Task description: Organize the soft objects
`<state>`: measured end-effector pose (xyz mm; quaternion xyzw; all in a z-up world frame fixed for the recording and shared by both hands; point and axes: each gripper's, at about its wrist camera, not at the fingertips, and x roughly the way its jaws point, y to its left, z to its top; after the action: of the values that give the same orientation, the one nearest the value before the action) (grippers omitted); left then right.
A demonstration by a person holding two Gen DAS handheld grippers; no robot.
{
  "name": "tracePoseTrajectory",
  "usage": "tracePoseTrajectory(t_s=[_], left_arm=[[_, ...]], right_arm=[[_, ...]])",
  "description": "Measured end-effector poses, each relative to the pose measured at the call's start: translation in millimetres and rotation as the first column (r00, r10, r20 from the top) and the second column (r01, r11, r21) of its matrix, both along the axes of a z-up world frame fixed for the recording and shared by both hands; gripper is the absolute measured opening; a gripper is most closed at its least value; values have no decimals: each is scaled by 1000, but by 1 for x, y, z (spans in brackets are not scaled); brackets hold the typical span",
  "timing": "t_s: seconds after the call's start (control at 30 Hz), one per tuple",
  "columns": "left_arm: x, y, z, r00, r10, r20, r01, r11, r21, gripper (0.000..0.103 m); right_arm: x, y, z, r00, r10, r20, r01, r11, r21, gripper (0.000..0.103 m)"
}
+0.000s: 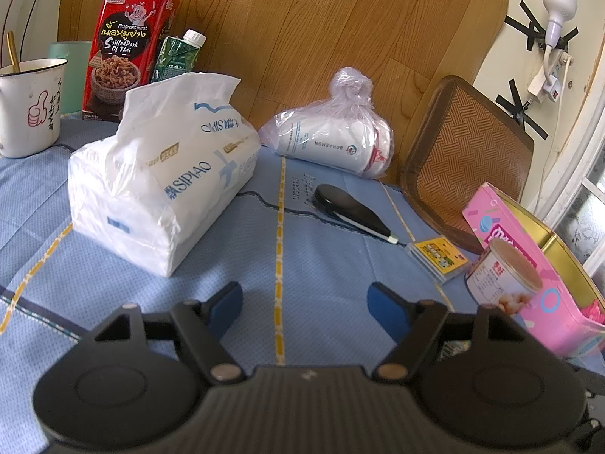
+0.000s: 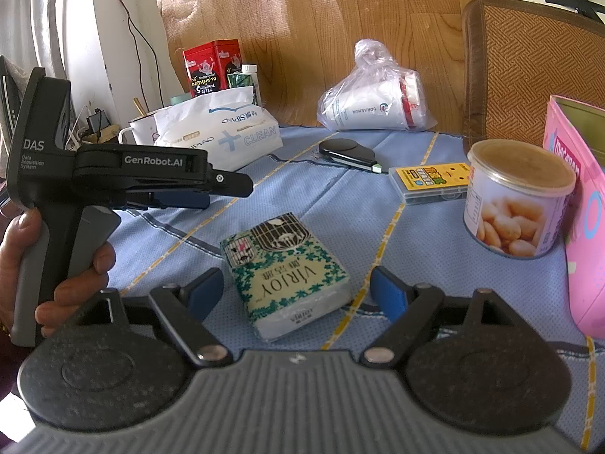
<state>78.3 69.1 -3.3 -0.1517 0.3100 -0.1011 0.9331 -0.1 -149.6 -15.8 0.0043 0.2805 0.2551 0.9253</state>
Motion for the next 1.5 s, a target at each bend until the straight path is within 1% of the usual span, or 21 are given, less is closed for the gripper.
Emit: tracePoseTrajectory(t_s=[1.0, 1.3, 1.4, 1.5], left_arm=[[-1, 0, 0, 1000, 0, 0, 0, 1000, -1, 75], [-1, -3, 0, 1000, -6, 0, 6, 1000, 1, 75], [-2, -5, 0, 1000, -10, 0, 10, 1000, 3, 75], [-3, -5, 0, 1000, -11, 0, 11, 1000, -2, 75]], right_arm=[[0, 0, 0, 1000, 2, 0, -2, 1000, 0, 87], [-7, 0, -1, 999, -41, 3, 41, 999, -21, 87], [-14, -4, -1, 998, -55, -1, 55, 998, -15, 90], [-16, -7, -1, 998, -60, -10, 60, 998, -13, 90]])
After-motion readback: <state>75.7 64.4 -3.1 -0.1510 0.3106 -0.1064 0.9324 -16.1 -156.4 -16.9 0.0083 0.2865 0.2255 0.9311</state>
